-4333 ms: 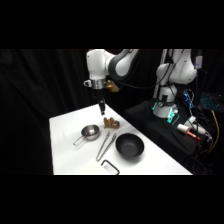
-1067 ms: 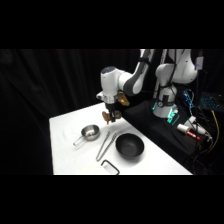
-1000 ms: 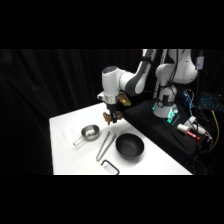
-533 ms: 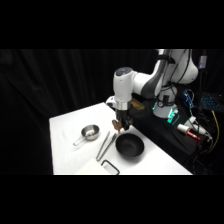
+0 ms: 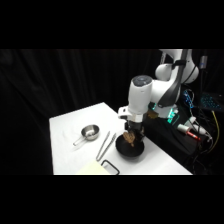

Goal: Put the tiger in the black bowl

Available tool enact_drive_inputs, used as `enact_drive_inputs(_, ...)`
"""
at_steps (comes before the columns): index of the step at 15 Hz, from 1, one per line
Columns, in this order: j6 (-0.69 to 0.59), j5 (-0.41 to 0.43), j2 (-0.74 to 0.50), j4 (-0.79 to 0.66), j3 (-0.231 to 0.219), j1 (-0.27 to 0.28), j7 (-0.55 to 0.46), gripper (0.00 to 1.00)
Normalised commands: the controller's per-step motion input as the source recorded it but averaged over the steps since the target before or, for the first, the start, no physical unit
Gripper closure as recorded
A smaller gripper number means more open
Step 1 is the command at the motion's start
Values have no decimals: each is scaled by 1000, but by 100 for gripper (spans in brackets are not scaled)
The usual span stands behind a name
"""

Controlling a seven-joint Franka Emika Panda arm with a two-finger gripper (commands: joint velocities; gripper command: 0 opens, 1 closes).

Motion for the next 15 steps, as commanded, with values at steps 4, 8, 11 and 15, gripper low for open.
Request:
enact_drive_inputs(4,332,-265,290,152,-115,123,-6,60)
enact_drive_inputs(8,161,-249,143,125,-243,153,8,26)
enact_drive_inputs(11,-128,-92,-95,54,-144,82,-105,3)
enact_drive_inputs(15,-347,-4,-311,19,-20,10,-179,0)
